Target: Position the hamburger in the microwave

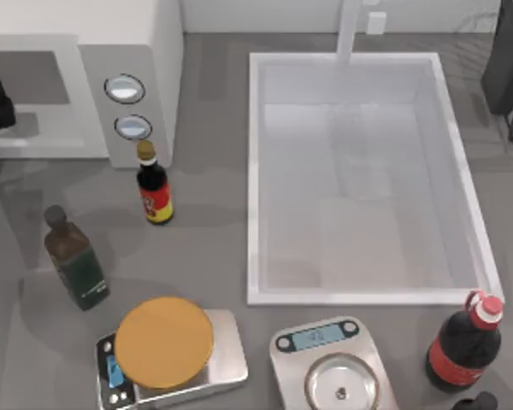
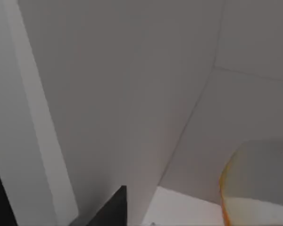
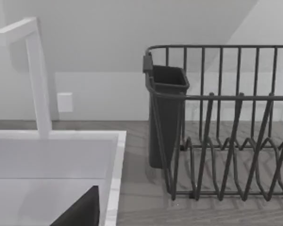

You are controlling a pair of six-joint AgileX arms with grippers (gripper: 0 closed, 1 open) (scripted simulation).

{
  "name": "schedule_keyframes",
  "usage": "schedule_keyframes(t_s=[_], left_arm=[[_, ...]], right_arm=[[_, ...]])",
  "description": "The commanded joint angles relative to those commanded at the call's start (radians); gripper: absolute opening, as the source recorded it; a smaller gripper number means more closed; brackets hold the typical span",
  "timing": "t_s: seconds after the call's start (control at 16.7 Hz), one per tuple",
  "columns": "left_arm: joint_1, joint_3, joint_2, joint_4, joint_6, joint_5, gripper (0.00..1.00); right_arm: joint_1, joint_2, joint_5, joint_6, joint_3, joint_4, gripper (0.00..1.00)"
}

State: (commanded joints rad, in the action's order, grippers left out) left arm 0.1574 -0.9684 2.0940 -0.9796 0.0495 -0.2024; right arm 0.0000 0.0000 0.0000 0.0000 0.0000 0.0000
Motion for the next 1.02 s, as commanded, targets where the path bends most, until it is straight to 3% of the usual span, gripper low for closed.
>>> schedule_keyframes(t_s=[0.66, 1.02], left_arm=[[0.060, 0.469, -0.178, -0.162, -0.037, 0.119, 1.00], [0.087, 0.597, -0.162, -0.140, -0.045, 0.152, 1.00]], right_arm=[[0.000, 0.000, 0.000, 0.000, 0.000, 0.000, 1.00], [0.000, 0.000, 0.000, 0.000, 0.000, 0.000, 1.00]])
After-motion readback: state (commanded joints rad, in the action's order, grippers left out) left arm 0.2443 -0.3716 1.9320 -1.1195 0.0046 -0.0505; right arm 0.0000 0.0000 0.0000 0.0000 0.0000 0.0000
